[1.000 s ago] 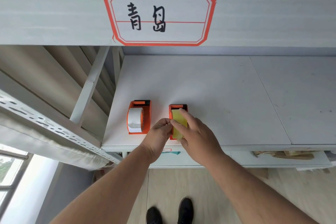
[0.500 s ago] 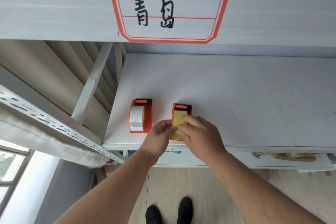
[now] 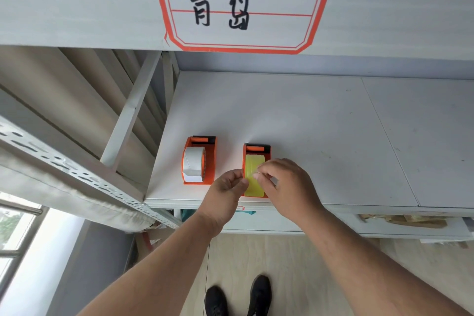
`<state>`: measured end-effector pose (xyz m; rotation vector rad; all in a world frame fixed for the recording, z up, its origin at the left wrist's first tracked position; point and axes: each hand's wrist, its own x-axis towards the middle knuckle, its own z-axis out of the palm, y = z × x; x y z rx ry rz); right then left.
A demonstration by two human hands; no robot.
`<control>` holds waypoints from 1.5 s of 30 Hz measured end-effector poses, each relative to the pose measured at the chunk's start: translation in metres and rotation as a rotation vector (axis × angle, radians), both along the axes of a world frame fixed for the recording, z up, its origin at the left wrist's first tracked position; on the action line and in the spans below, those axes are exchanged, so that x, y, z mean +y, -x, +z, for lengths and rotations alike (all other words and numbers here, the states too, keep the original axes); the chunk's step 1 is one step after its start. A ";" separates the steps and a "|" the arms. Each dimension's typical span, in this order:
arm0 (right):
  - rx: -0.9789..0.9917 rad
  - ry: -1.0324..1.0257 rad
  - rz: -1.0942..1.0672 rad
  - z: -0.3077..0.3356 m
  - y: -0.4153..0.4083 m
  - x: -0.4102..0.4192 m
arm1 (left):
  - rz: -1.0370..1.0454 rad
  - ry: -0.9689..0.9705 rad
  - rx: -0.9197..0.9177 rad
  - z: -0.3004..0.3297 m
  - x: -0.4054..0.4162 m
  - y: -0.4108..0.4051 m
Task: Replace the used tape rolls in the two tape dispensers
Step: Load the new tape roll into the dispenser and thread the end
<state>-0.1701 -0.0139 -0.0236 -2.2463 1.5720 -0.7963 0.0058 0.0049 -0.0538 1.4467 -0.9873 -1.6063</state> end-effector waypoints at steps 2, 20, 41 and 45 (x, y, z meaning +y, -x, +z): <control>-0.005 -0.037 -0.012 0.004 0.001 -0.001 | 0.008 0.002 -0.002 0.005 -0.001 0.004; -0.760 -0.621 -0.355 0.024 0.000 -0.040 | -0.038 -0.006 -0.068 -0.002 -0.002 0.012; -1.079 -0.859 -0.582 0.012 0.022 -0.071 | -0.046 -0.040 -0.025 0.003 -0.005 0.009; -0.864 -0.841 -0.576 0.014 0.022 -0.078 | 0.017 -0.029 -0.077 0.004 -0.005 0.013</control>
